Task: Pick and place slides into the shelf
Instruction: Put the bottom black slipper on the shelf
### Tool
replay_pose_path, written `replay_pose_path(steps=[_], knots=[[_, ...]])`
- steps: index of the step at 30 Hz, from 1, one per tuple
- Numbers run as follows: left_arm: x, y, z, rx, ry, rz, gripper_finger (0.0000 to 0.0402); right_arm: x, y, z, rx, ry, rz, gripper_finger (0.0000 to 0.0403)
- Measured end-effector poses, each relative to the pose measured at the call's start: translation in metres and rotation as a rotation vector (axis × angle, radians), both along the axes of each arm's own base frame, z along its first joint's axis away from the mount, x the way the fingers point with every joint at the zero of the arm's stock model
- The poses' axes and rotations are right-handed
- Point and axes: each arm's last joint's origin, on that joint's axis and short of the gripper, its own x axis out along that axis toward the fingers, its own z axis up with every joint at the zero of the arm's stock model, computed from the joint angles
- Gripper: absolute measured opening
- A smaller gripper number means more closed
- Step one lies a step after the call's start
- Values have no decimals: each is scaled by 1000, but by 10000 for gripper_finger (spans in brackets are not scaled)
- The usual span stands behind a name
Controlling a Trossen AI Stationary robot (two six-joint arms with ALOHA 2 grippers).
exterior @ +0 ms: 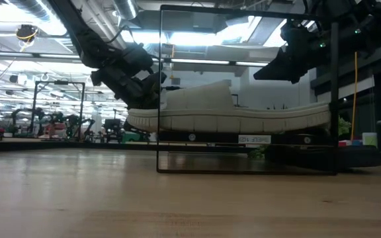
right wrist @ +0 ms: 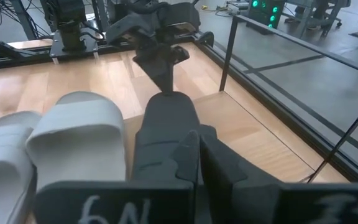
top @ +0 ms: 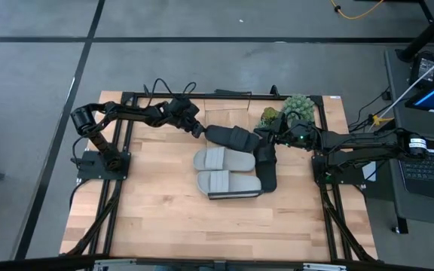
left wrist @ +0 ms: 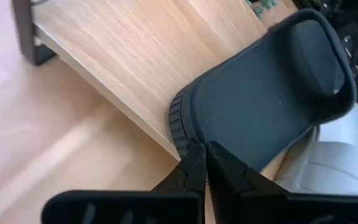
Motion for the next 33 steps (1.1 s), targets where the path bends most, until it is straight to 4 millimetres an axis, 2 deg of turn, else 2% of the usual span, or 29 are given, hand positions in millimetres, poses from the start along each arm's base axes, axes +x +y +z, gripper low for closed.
replay_pose_path(steps=[6,13,19,25,33], knots=[[5,-9,0,-21,1,-23,0,0,0,0,1,1,0,19],[2,-4,0,-17,2,-1,0,-1,0,-2,27,10,-7,19],[1,-1,16,14,-35,11,0,-1,0,-3,35,16,-9,19],[-10,-8,24,13,48,54,0,-1,0,-3,35,17,-8,19],[-6,-22,27,13,64,14,0,-1,0,-3,36,17,-8,19]])
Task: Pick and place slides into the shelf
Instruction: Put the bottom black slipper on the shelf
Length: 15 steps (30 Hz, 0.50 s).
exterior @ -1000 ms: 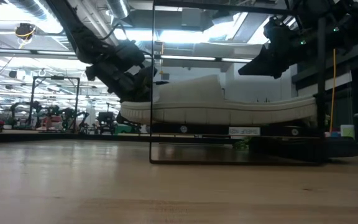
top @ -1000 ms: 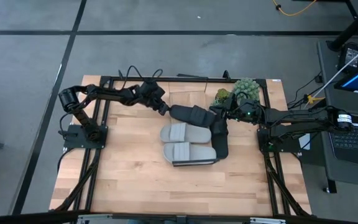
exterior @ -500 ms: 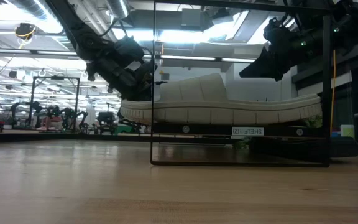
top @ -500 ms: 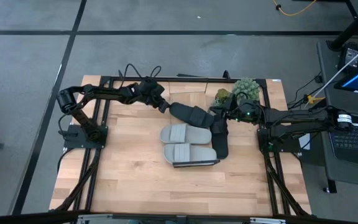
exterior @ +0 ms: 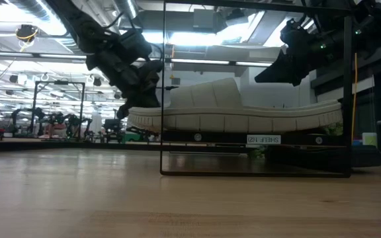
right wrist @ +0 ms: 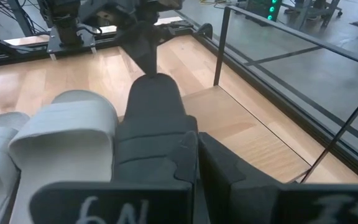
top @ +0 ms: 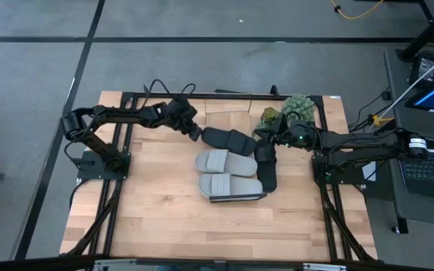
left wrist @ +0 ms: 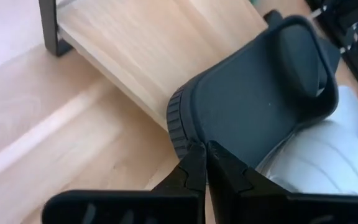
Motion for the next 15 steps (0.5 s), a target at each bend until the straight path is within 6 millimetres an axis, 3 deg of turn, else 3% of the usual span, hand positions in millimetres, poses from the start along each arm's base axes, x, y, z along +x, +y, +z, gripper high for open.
replay_pose_path(steps=[15], knots=[[6,-16,-2,-6,33,-49,0,0,0,0,0,-1,0,19]])
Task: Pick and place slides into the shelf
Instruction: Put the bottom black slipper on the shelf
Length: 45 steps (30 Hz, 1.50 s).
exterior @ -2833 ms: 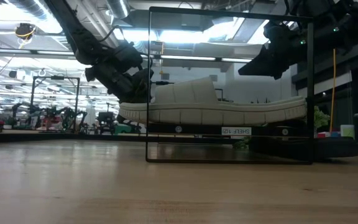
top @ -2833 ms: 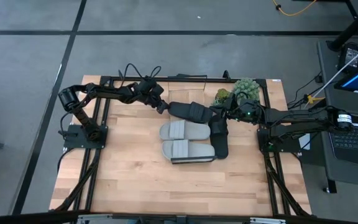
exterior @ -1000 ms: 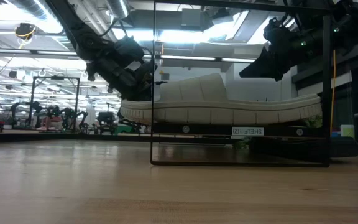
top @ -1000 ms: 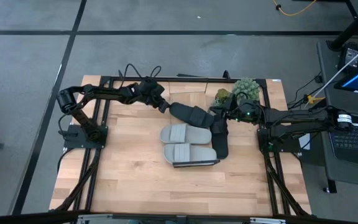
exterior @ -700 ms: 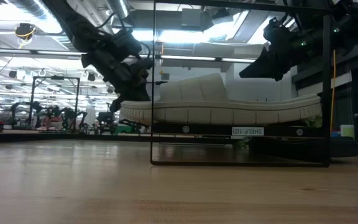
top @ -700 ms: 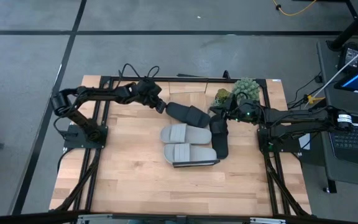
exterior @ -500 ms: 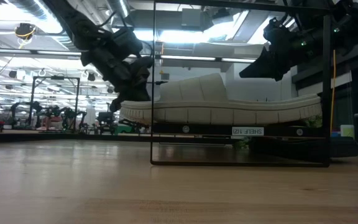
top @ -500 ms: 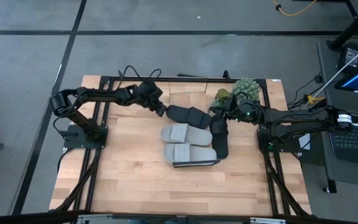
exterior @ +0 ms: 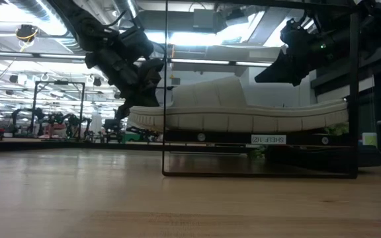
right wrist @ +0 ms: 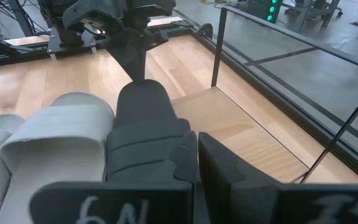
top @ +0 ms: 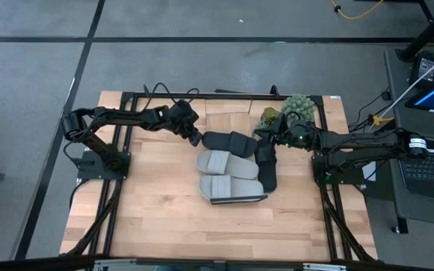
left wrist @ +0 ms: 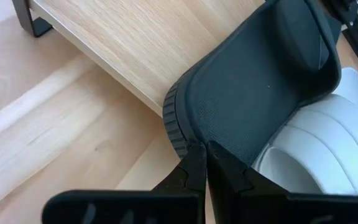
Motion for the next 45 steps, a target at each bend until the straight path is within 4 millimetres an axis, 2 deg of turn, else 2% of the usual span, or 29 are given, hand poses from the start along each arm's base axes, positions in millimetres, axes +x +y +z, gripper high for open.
replay_pose_path(steps=[16,30,35,45], knots=[[1,-1,0,17,-3,-34,1,0,0,0,1,0,-1,19],[0,-2,0,-31,-17,-72,119,0,0,0,21,-7,-8,19],[0,-2,0,-33,-17,-74,133,0,0,0,21,-7,-8,19],[-6,9,0,-34,-35,-91,132,0,0,0,24,-9,-9,19]])
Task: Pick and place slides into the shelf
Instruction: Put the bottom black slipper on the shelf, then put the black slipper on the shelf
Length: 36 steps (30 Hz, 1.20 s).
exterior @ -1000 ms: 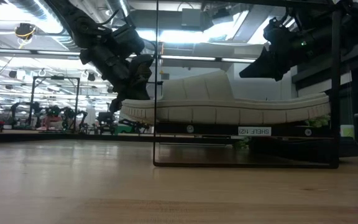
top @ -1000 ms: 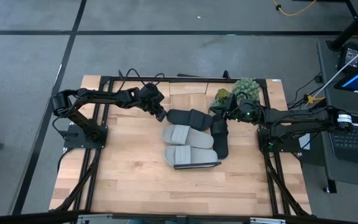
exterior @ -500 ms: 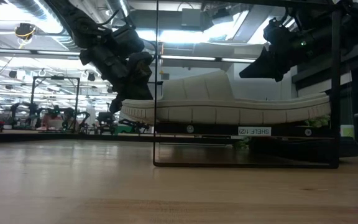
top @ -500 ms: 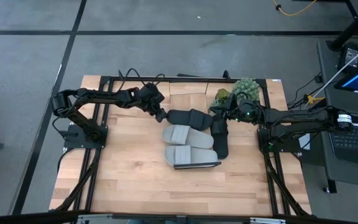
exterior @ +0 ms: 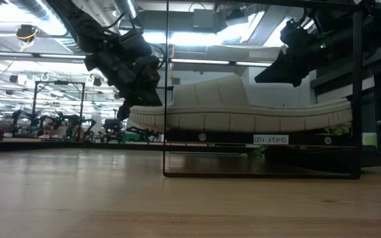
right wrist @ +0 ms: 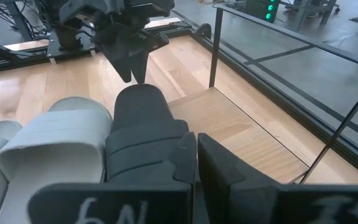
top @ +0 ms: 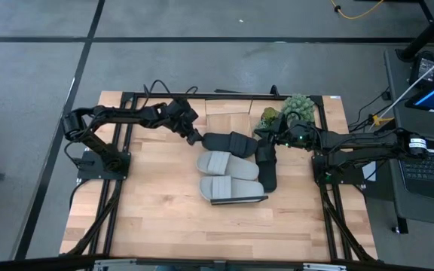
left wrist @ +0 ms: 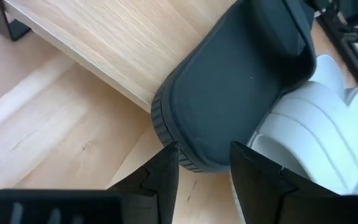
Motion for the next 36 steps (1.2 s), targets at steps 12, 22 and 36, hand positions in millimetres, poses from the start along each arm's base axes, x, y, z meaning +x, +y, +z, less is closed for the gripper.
replay_pose_path(steps=[12,22,36], knots=[[-13,19,1,-43,-18,-20,131,0,0,0,-1,1,0,19],[-19,71,59,235,-168,-167,131,0,0,-1,5,6,7,19],[-33,92,66,493,-177,-243,131,6,0,26,61,93,21,15]])
